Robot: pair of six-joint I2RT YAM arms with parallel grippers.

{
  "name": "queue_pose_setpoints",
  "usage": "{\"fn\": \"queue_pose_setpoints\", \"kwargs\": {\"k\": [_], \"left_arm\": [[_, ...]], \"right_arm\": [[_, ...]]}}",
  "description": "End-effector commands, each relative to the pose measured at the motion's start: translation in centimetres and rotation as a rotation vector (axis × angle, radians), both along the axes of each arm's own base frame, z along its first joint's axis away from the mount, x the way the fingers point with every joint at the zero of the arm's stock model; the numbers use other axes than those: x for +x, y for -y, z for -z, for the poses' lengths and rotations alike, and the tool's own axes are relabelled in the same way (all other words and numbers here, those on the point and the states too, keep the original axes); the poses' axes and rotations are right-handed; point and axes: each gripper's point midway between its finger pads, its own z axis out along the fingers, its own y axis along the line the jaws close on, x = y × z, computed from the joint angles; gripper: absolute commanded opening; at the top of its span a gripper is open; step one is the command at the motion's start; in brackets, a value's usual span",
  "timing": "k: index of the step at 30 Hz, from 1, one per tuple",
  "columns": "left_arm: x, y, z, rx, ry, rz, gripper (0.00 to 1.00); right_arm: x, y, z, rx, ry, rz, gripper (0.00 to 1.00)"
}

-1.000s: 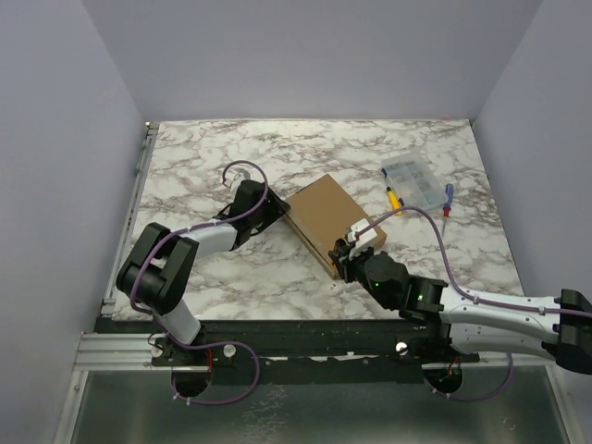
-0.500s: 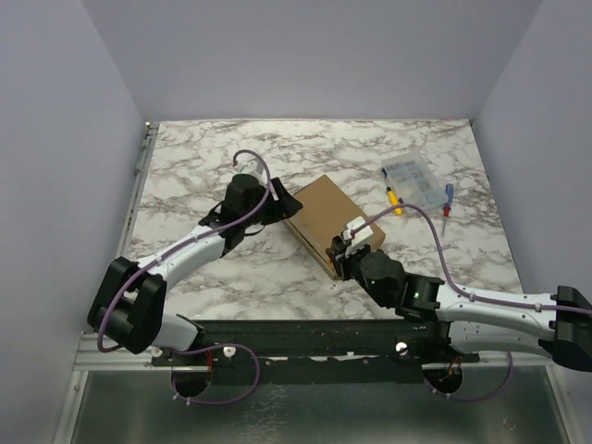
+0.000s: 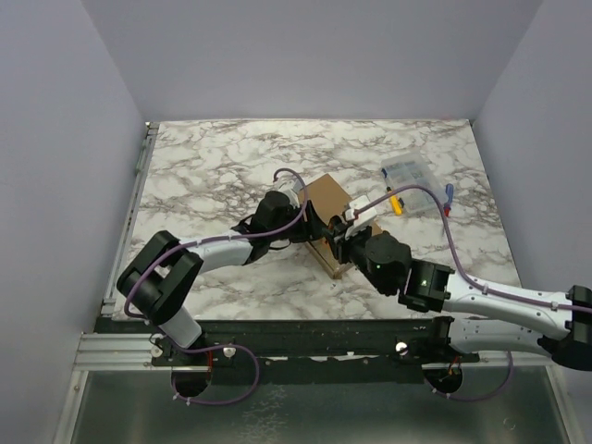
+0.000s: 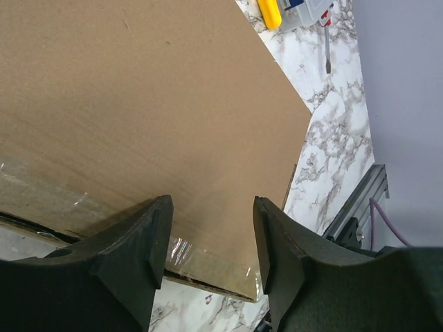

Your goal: Unpack the express box

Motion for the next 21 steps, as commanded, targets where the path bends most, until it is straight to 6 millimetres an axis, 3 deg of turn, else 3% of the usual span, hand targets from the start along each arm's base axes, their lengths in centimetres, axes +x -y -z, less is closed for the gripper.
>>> {"fn": "queue_pose_setpoints", "kwargs": {"k": [1,5,8,11,16,19,21], "left_arm": [[-1.0,-1.6,3.1,0.083,-0.03,-0.012,0.57],[-1.1,-1.6,0.7,0.057,0.008,0.002,0.63],[-0.6,-1.6,-2.8,0.038,0.065,0.025,0.67],[0.5,-2.5,-7.5,0.047,0.155,0.015,0.71],[2.4,-6.6,-16.4,0.051,0.341,-0.059,0.77],[3.0,-9.0,-21.3,0.099,0.47,-0.112,0.81],[3.3,-10.5,-23.3,0.165,0.547,-0.143,0.83]], "right_arm": [[0.1,1.6,-6.0,0.042,0.066,0.033,0.01],[-0.1,4.4,-9.7,0.086,0.12,0.086,0.01],[0.5,7.2,-10.0,0.068,0.157,0.203,0.01],[1.2,10.7,-8.7,-0.013,0.172,0.374,0.01],[1.6,15.8,-6.1,-0.174,0.151,0.668,0.01],[2.4,18.1,-4.1,-0.196,0.031,0.75,0.01],[3.9,19.3,-1.9,-0.239,-0.08,0.754,0.01]]}}
